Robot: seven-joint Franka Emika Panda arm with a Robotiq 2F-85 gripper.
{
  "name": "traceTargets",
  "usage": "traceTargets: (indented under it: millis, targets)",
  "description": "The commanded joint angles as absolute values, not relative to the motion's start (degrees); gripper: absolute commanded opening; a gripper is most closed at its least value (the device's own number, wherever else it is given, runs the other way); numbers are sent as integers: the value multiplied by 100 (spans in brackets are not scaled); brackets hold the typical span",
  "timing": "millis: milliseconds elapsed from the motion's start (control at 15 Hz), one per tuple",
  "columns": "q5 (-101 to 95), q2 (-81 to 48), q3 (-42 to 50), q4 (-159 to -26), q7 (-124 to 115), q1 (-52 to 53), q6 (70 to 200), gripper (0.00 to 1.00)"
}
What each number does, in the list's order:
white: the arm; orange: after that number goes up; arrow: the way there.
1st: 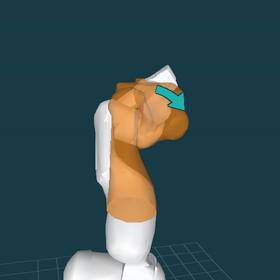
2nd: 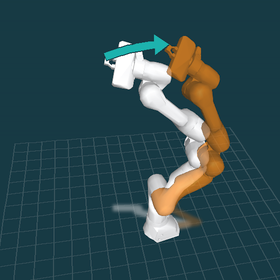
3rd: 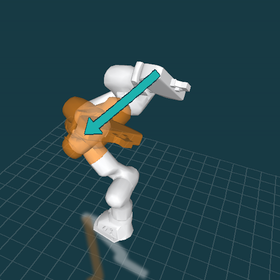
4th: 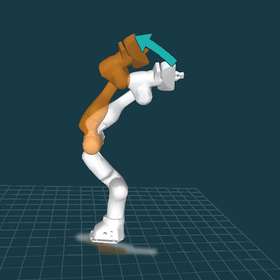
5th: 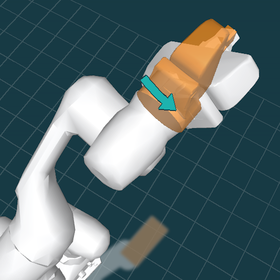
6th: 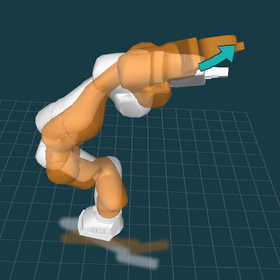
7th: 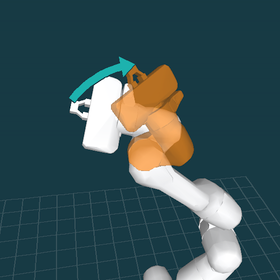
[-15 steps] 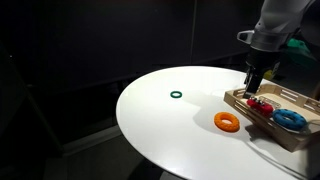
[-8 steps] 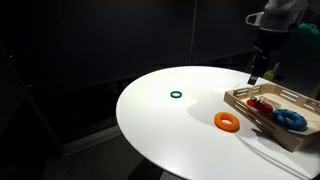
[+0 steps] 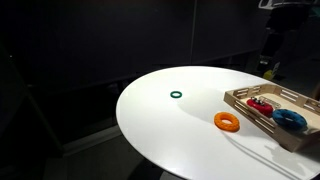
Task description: Put the orange object on top of the table
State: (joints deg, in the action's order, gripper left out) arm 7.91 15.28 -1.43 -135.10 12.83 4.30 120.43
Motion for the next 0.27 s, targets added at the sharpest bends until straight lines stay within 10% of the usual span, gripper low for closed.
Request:
traceTargets:
  millis: [0, 200]
  targets:
    - [1048, 1818, -72, -13392, 1139, 451, 11663, 100]
    - [927, 1708, -102, -13471, 1248, 455, 11863, 100]
